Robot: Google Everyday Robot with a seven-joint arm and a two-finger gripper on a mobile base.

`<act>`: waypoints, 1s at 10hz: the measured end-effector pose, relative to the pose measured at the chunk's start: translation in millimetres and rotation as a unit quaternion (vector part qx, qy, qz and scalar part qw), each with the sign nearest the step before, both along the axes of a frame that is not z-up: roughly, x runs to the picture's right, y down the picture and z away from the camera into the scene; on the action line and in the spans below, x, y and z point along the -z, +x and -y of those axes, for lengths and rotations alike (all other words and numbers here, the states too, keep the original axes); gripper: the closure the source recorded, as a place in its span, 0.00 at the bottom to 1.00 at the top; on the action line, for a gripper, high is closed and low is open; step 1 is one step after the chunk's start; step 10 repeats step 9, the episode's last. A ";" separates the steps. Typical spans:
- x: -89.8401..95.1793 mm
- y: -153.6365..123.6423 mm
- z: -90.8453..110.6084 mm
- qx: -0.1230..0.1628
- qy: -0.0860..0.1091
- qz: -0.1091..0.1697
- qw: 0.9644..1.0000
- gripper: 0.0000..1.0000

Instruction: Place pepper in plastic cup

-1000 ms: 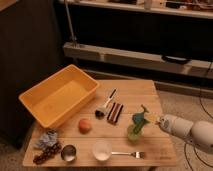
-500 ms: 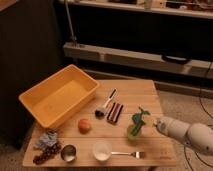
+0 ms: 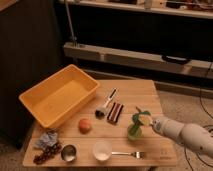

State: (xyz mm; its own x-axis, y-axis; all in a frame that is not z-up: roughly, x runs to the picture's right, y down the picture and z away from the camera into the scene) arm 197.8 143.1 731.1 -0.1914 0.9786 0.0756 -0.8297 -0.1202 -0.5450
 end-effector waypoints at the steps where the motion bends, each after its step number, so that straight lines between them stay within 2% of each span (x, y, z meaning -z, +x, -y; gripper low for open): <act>1: 0.2 -0.7 0.5 0.001 0.003 -0.002 1.000 0.39; 3: 2.5 0.8 4.7 0.001 0.013 -0.009 1.000 0.22; 4: 4.6 4.0 6.9 0.000 0.018 -0.012 1.000 0.20; 10: 15.6 12.6 15.7 0.005 0.037 -0.021 0.999 0.20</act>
